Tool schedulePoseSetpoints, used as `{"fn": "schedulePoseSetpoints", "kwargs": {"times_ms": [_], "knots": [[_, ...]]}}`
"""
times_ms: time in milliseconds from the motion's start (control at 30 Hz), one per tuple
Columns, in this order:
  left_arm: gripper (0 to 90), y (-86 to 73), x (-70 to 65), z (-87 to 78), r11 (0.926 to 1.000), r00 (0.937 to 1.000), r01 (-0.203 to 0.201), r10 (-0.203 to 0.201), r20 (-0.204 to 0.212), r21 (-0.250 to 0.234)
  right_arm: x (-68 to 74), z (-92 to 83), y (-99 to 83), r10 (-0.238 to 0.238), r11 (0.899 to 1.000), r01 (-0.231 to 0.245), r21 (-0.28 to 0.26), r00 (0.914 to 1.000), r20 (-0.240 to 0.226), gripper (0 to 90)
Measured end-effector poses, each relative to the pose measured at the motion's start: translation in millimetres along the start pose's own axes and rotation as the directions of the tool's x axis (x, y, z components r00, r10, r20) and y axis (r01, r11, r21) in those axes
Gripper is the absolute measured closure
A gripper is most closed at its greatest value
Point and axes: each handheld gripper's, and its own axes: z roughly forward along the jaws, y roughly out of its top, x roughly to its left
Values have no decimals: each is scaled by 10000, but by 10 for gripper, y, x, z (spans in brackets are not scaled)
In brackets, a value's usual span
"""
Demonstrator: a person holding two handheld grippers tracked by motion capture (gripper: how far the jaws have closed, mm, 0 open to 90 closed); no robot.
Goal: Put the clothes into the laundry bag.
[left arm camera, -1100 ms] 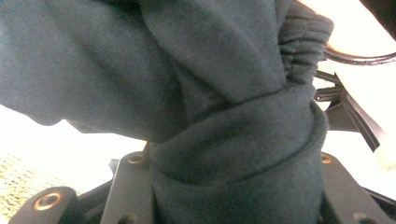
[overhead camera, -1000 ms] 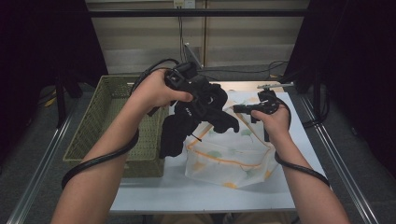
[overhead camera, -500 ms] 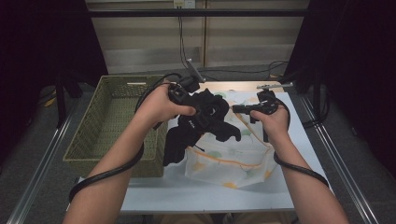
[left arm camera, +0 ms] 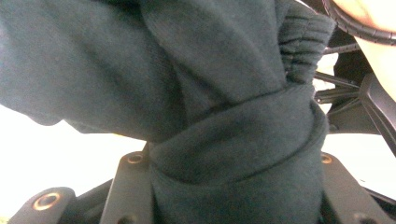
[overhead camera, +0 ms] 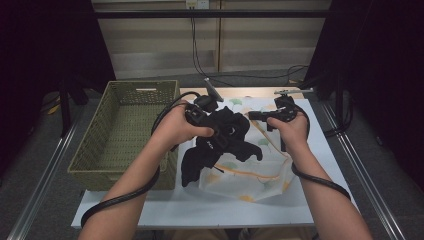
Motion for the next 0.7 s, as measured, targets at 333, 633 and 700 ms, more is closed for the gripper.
{"fn": "schedulePoseSetpoints", "kwargs": {"times_ms": [333, 633, 700], "knots": [[554, -22, -61, 107, 9995, 9992, -167, 158, 364, 253, -5, 15, -1, 78, 9999, -78, -69, 9999, 67, 900], [550, -28, -28, 277, 9994, 9995, -109, 99, 311, 335, 3, 22, 0, 52, 10000, -52, -44, 10000, 45, 900], [549, -28, -3, 340, 9996, 9994, -93, 85, 324, 251, 8, 24, 2, 70, 10000, -70, -48, 10000, 15, 900]]}}
